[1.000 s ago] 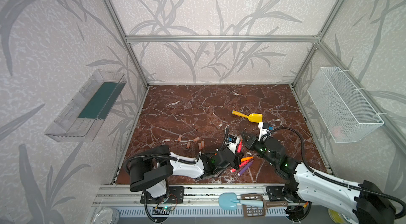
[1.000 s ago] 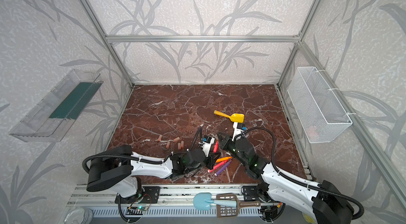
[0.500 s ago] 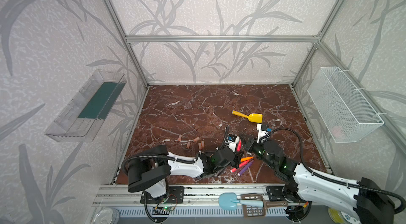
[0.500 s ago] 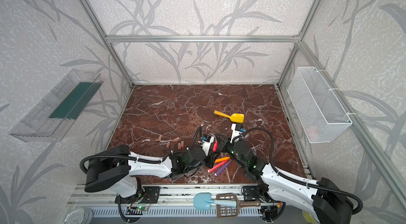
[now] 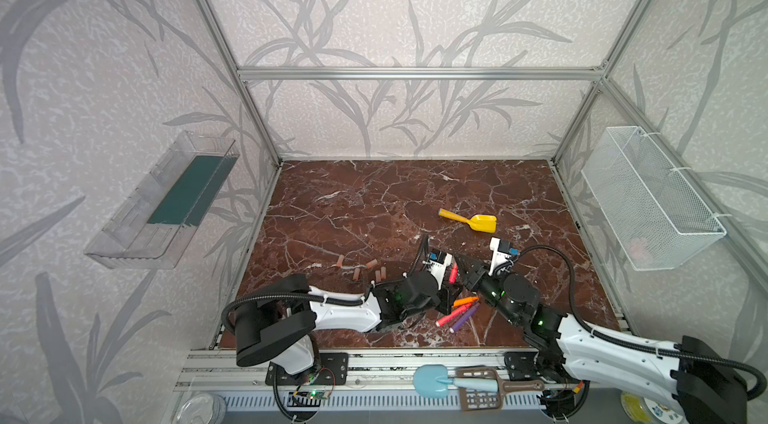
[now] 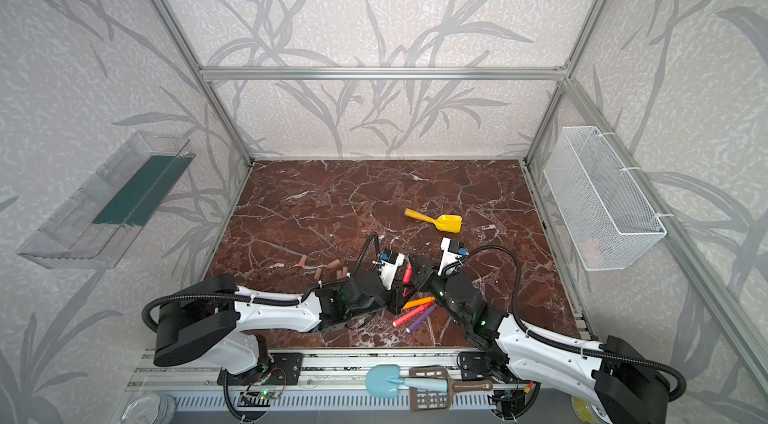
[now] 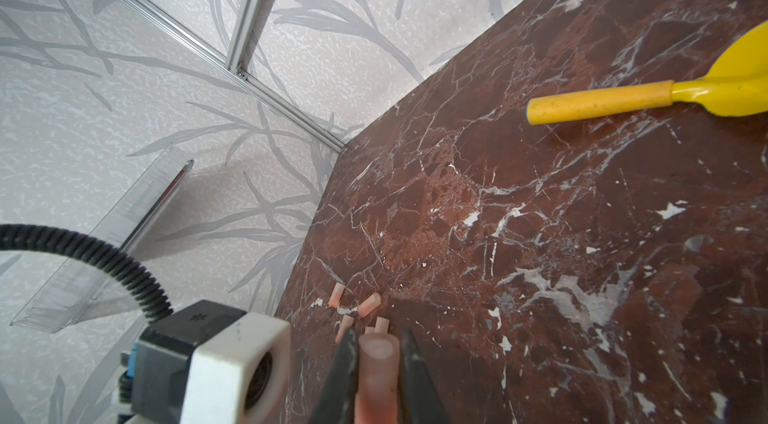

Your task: Insert the pens into the pen caps

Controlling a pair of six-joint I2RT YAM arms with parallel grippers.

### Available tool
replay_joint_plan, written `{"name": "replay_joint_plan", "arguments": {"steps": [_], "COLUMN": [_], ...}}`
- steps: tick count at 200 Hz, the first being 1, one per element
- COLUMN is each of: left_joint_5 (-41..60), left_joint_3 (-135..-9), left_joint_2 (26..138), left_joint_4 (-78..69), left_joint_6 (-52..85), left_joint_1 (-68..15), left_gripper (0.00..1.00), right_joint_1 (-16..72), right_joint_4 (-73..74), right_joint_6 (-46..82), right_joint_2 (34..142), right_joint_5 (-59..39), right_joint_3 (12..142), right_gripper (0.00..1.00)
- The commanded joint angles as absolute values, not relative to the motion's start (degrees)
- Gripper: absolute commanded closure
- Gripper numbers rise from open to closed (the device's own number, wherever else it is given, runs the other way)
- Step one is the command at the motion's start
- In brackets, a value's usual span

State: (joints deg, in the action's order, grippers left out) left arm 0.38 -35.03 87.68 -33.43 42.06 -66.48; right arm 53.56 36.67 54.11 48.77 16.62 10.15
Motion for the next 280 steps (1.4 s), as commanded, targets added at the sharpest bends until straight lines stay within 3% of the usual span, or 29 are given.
{"name": "replay_joint_plan", "arguments": {"steps": [1,58,134,156,183,222,241,280], "left_joint_5": [2.19,-0.03,-0.18,-0.1,-0.66,-2.17,-2.79,-2.49], "left_joint_3": [-34.81,-33.63,-33.22,-32.65,-32.1,-30.31,-29.41,-29.67], "left_joint_2": [85.29,79.63,76.64,76.64,76.62,76.82,76.65,76.87], "left_joint_4": [-41.63,-37.37,-34.62,-35.12,-34.95,-34.68,-34.97,-34.5], "left_joint_6": [42.74,39.02,36.39,36.12,35.62,35.16,34.9,33.04], "left_joint_1": [-64.75,-64.74,-64.95,-65.14,-65.44,-65.96,-66.11,-67.42], "left_gripper": [1.0,1.0,1.0,1.0,1.0,1.0,1.0,1.0], "right_joint_1": [55.76,56.38,60.79,60.74,60.71,59.71,59.48,57.24], "right_joint_4": [38.54,38.56,32.69,31.2,28.61,22.51,21.53,22.21], "right_joint_6": [52.5,51.7,50.95,50.45,50.67,47.73,46.12,44.56], "right_joint_2": [48.01,47.24,47.08,46.26,43.88,34.41,29.34,23.97], "right_joint_5": [10.12,6.24,10.78,11.83,16.07,20.59,21.41,21.61], "right_joint_3": [8.92,8.48,11.4,12.04,12.09,11.91,11.02,10.34], "right_gripper": [0.89,0.87,0.84,0.76,0.49,0.22,0.16,0.16]}}
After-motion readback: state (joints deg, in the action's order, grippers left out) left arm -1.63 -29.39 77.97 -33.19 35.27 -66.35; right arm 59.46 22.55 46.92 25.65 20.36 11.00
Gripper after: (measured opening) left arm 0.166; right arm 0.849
